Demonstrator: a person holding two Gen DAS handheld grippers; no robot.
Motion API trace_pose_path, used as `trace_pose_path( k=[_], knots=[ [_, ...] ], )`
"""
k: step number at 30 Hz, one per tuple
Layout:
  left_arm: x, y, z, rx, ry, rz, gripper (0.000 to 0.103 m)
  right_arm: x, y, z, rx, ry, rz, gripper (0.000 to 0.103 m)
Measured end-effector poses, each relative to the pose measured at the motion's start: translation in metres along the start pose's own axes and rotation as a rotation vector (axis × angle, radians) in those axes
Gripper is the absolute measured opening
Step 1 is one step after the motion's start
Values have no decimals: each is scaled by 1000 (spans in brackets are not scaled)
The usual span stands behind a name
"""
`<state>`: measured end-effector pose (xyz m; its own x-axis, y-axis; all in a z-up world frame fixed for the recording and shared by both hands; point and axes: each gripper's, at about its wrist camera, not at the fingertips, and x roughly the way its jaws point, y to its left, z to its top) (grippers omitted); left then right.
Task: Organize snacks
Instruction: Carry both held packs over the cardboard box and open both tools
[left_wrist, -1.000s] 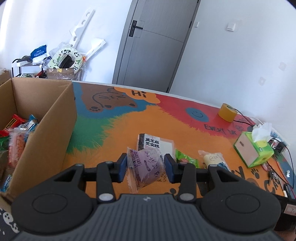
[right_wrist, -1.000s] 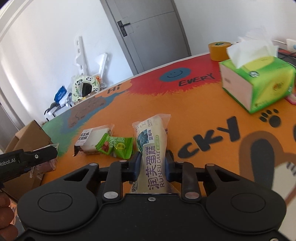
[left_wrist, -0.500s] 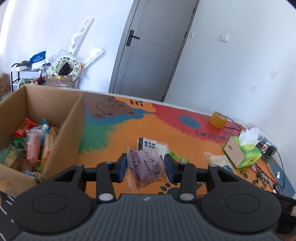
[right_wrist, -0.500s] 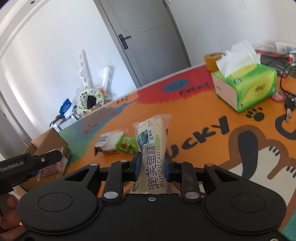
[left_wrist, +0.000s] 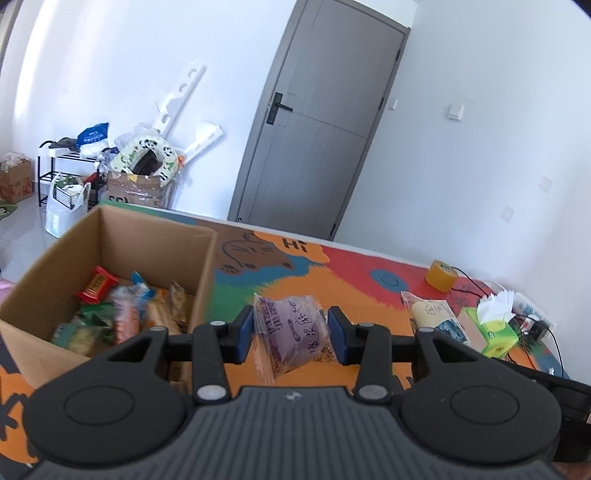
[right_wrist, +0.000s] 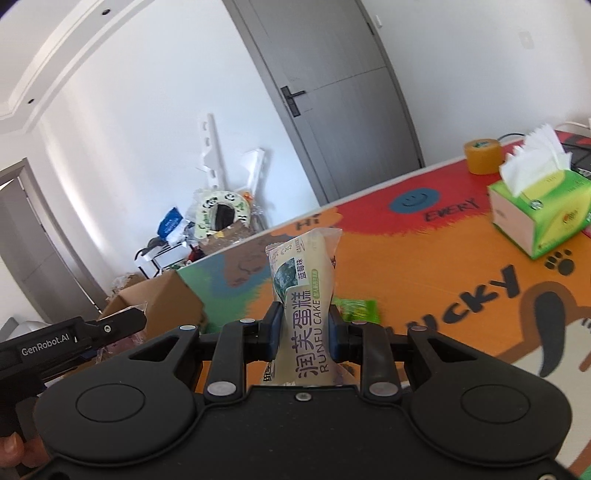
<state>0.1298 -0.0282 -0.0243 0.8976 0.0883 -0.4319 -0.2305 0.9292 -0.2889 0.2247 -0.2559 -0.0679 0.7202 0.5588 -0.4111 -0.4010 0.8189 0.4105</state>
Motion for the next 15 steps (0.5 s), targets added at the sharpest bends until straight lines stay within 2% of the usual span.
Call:
trace_pose_path(
  k=[15],
  knots=[
    [-27,54,20,-39,-52,66,41,18,51,3,-52,8,78,25]
  ],
)
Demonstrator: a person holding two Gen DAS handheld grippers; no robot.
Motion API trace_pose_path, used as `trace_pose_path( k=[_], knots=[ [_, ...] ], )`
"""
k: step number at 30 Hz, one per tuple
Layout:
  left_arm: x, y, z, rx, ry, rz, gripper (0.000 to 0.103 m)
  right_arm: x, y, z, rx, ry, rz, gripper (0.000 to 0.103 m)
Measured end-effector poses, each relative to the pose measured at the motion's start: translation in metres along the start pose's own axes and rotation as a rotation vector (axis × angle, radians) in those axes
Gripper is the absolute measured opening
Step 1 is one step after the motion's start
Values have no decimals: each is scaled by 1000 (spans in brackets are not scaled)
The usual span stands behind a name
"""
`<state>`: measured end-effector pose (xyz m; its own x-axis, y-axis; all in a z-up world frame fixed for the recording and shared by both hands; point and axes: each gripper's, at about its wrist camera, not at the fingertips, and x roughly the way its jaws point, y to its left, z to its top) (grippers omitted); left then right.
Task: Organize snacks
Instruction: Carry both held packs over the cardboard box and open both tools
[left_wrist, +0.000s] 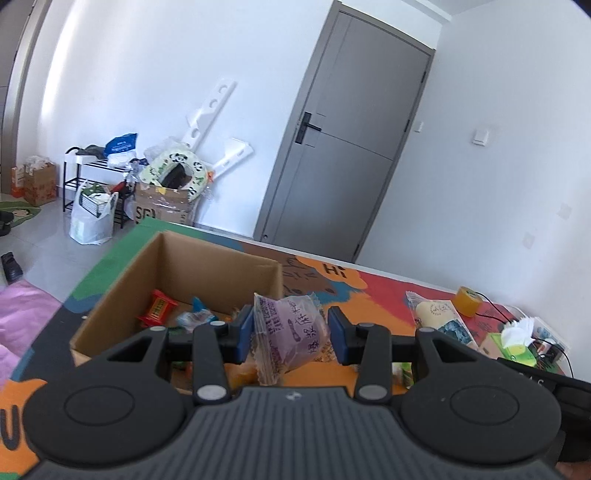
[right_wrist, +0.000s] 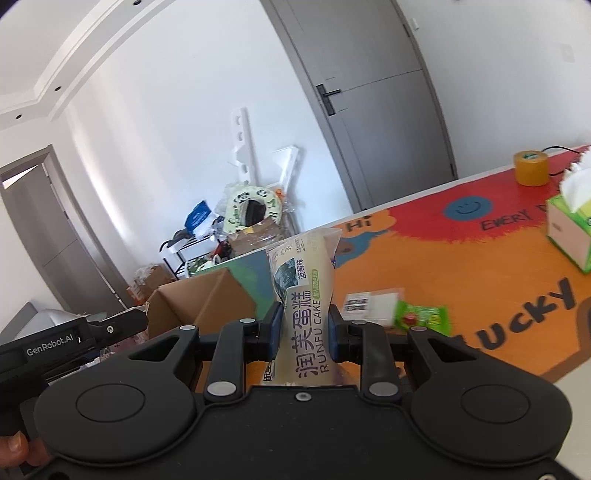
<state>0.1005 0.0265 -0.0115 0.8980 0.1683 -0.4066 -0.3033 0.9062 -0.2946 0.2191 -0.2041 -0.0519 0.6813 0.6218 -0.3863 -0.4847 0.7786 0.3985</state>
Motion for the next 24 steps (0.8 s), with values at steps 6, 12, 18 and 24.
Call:
trace_pose_path(
  k=[6,12,18,24],
  knots=[
    [-2,18,9,-16,-16,35,42,13,22,4,-29,13,42,25],
    [1,36,18,-28,-26,64,41,28,43,8,-57,29,83,25],
    [11,54,24,-41,-21,92,42,42,63,8,-82,47,112,25],
    [23,68,28,-36,-12,109,43,55,83,9,-100,66,130,25]
  ],
)
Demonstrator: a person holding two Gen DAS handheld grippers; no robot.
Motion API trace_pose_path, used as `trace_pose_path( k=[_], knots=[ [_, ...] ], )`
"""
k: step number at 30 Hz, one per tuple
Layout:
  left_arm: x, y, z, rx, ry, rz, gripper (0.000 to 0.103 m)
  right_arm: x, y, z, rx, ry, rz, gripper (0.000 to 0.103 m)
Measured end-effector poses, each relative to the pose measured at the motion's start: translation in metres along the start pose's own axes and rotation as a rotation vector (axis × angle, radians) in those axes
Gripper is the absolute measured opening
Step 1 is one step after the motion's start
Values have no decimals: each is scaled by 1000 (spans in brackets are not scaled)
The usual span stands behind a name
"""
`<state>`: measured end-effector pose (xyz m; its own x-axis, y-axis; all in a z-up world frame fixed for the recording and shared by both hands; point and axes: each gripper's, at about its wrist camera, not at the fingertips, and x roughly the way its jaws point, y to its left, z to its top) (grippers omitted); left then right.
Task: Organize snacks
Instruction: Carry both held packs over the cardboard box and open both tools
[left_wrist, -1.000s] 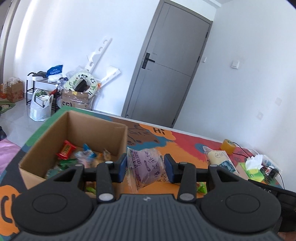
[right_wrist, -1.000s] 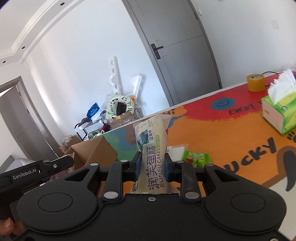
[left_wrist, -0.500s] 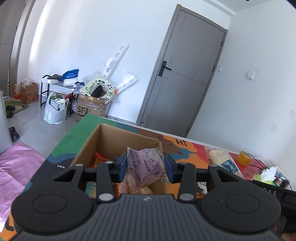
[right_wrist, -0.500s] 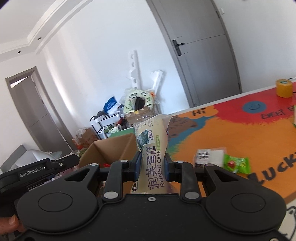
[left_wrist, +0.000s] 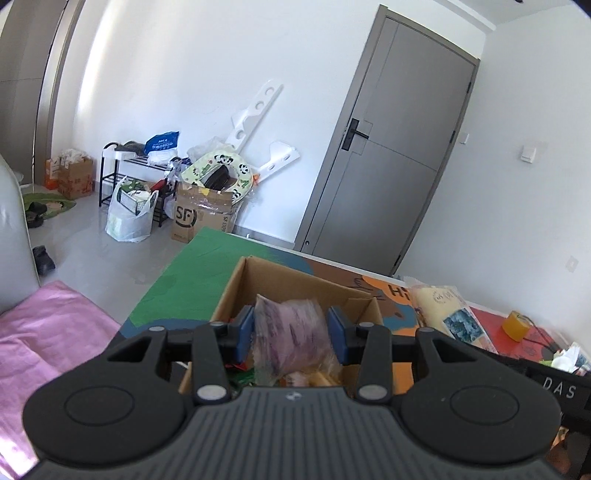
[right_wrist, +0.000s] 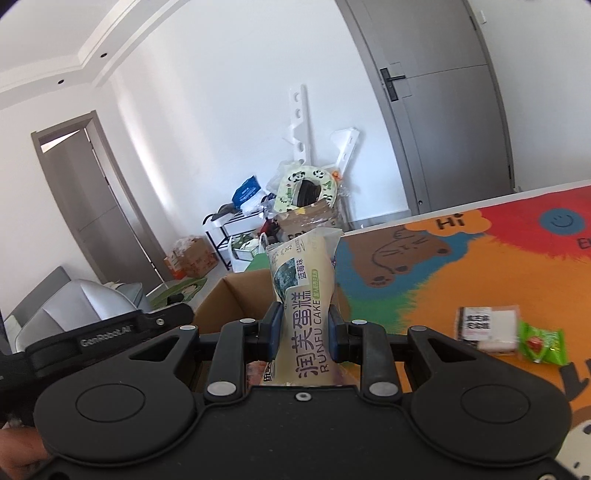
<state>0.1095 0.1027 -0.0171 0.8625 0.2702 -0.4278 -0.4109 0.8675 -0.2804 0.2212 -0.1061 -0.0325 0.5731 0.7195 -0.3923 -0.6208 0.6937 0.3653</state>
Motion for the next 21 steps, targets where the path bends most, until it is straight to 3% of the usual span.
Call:
trace_pose_path(
  k=[6,17,18,21],
  knots=[
    [2,17,4,-32,3,1,55,15,16,0,-20,26,9,25],
    [-12,65,14,-111,-24,79,64,52,55,11,-22,60,73,27],
    [-13,68,14,-114,-23,84,65,54,57,11,-14,63,85,30],
    [-14,72,14,-121,-20,89,67,57,60,10,-16,71,113,52]
  ],
)
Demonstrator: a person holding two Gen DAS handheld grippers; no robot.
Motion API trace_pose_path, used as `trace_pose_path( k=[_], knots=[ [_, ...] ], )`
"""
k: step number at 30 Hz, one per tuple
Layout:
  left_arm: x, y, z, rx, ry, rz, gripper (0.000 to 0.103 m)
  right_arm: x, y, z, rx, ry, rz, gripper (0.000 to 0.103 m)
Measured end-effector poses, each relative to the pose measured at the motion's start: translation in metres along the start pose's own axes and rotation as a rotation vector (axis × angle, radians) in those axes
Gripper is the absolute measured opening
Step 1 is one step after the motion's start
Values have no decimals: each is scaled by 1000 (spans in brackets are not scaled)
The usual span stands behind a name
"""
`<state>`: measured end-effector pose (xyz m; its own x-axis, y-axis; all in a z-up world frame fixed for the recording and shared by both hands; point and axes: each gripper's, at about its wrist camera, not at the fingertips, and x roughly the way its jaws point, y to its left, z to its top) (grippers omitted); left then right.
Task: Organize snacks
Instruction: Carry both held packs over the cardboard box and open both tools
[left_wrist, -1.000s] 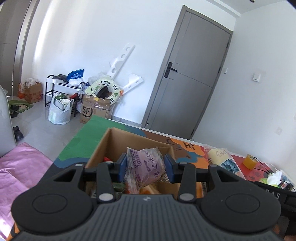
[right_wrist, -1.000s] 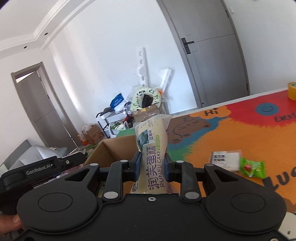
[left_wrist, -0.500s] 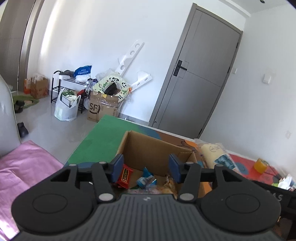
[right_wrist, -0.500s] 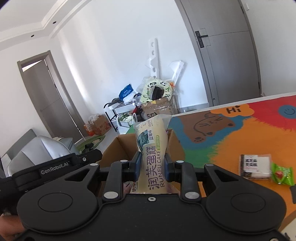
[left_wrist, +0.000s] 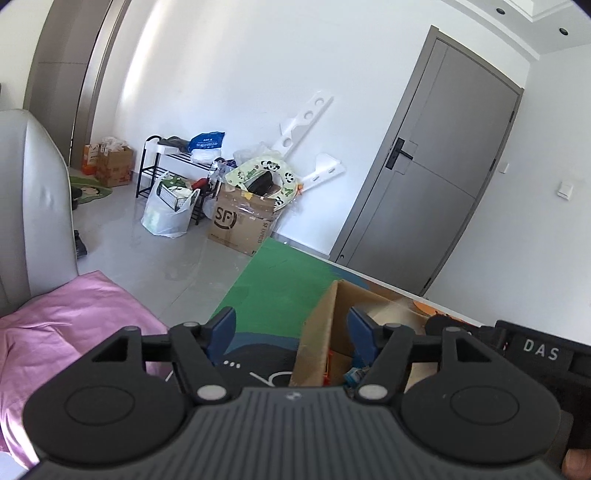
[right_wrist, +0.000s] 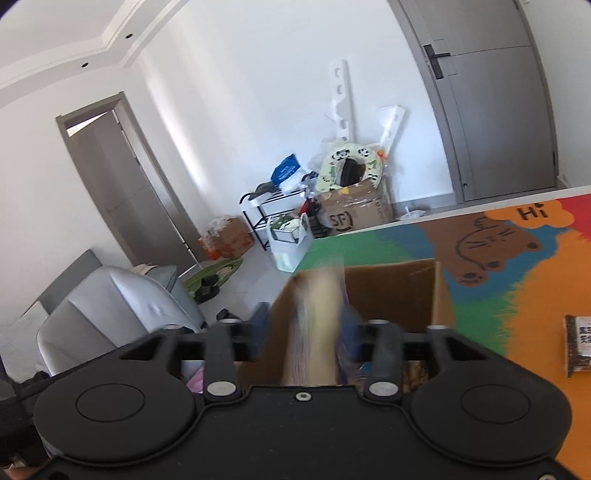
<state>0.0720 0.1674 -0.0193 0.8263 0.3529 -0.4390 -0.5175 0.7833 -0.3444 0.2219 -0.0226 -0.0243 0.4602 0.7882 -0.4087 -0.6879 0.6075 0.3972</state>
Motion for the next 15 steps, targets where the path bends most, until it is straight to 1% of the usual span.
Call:
trace_pose_path(
  k=[1,3,6,9,11,14,15],
  knots=[
    [0,1,-1,-3,3,-1,68,-2,1,-2,-8,-3,-9,53],
    [-1,-1,-4,-8,8,-7,74,-7,0,-5,-14,5,-19,52],
    [-1,-5,-8,-9,19,-23,76,-16,-6,-8,-6,9,-46,53],
    [1,-16,-13,6,38,-37,77,-31,-15,-11,1,-9,-80,57],
    [0,-26,-16,23,46,-46,77,-43,-25,-14,19,-23,-95,58],
    [-3,-41,-21,46,44,-61,82,-57,-37,-15,40,-42,-118,64],
    [-3,-45,-23,52,42,-64,83,-61,-41,-16,40,-47,-126,67]
  ],
)
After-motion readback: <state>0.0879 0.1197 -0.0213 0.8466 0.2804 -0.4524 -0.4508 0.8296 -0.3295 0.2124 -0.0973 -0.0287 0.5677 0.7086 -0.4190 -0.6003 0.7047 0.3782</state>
